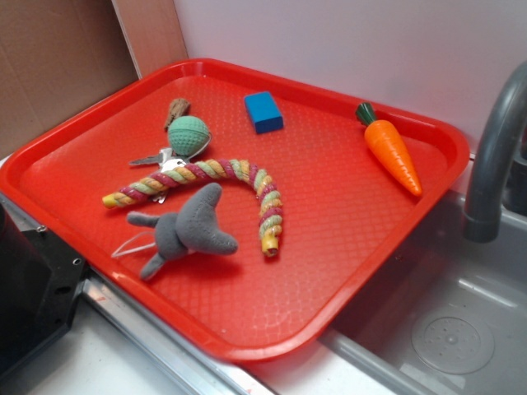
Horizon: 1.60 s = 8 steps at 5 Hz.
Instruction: Grab the green ball.
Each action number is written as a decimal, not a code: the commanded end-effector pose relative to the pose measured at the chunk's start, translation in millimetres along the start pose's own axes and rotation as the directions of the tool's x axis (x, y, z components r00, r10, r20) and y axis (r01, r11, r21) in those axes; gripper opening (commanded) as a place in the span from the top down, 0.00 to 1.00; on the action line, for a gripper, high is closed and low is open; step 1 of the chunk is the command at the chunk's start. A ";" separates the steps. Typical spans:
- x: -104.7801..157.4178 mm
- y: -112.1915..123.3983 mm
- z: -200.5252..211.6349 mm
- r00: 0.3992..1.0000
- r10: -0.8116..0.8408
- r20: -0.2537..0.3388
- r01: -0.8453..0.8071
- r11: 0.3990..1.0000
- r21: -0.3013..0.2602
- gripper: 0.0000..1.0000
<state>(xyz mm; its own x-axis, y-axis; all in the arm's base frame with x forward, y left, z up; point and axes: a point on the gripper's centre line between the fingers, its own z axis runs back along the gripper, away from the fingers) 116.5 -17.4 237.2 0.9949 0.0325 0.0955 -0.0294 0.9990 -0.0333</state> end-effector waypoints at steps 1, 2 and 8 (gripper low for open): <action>0.0 0.0 0.0 1.000 0.000 0.000 0.000 1.000 0.000 0.00; 23.2 22.4 -36.0 0.999 -0.016 0.043 0.016 1.000 0.002 0.00; 99.0 43.3 -202.7 0.941 -0.327 -0.085 0.333 0.941 0.060 0.00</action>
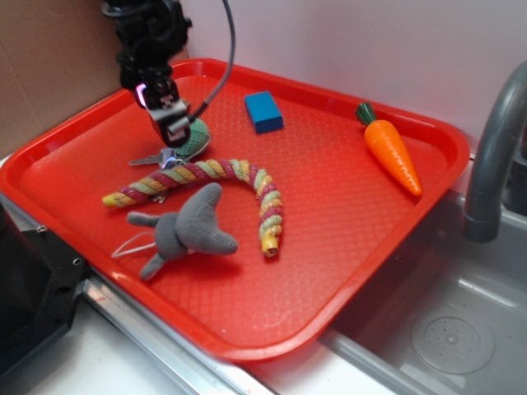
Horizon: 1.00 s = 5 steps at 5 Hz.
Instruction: Grab the green ball.
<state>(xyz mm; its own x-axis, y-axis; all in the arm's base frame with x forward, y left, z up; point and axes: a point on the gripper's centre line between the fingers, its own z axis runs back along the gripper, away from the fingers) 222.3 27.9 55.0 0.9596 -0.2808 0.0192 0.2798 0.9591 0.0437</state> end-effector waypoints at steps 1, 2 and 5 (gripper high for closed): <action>16.4 3.1 -28.5 0.999 -0.017 -0.043 0.017 1.000 0.011 0.00; 13.4 11.1 -25.5 1.000 0.005 -0.016 -0.006 1.000 -0.012 0.00; 1.4 19.0 25.9 0.994 0.071 0.083 -0.071 0.997 -0.002 0.00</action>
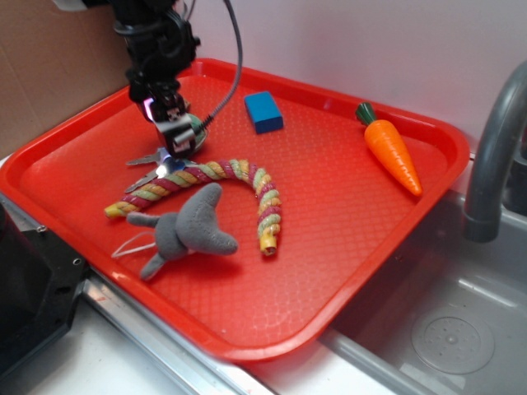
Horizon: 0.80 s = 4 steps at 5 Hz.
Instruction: Grab the green ball.
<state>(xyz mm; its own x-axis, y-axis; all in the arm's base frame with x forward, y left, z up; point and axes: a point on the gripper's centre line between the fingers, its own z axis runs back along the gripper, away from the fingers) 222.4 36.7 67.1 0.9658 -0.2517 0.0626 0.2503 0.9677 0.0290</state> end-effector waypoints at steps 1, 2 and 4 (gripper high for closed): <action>13.1 10.8 -1.5 1.000 0.015 0.007 -0.015 1.000 0.009 0.00; 15.8 10.1 -12.8 1.000 0.000 -0.006 0.000 1.000 -0.005 0.00; 20.4 10.3 -25.1 0.999 0.008 -0.032 -0.007 1.000 0.008 0.84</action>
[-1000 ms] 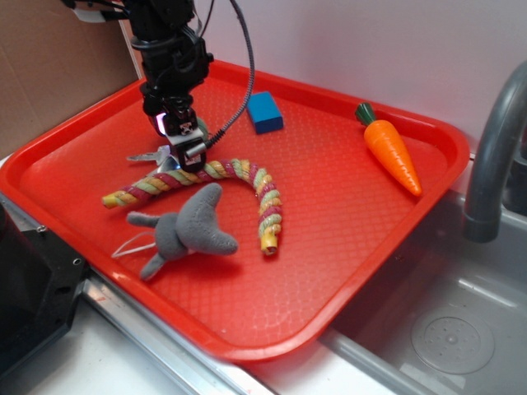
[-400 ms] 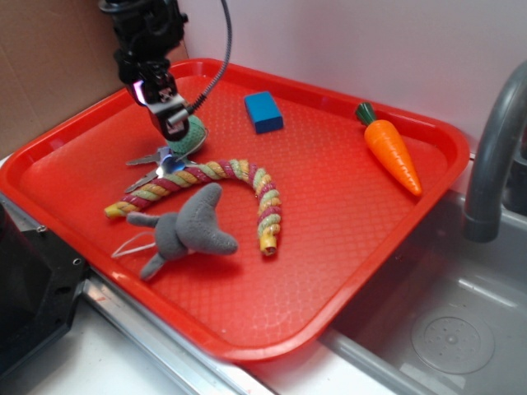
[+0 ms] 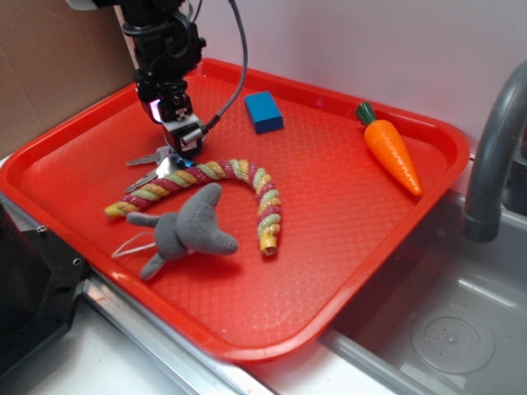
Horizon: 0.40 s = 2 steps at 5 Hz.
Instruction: Grab the green ball.
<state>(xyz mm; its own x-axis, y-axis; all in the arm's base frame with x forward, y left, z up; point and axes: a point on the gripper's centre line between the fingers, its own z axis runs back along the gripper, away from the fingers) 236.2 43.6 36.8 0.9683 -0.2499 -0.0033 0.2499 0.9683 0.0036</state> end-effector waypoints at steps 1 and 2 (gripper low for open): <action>6.8 -1.3 15.9 0.999 0.007 0.043 -0.009 0.999 0.045 1.00; 1.9 -2.4 34.8 0.998 0.008 0.066 -0.013 0.998 0.066 1.00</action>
<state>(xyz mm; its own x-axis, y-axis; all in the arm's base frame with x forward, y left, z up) 231.6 43.2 63.1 0.9740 -0.2258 0.0198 0.2244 0.9729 0.0554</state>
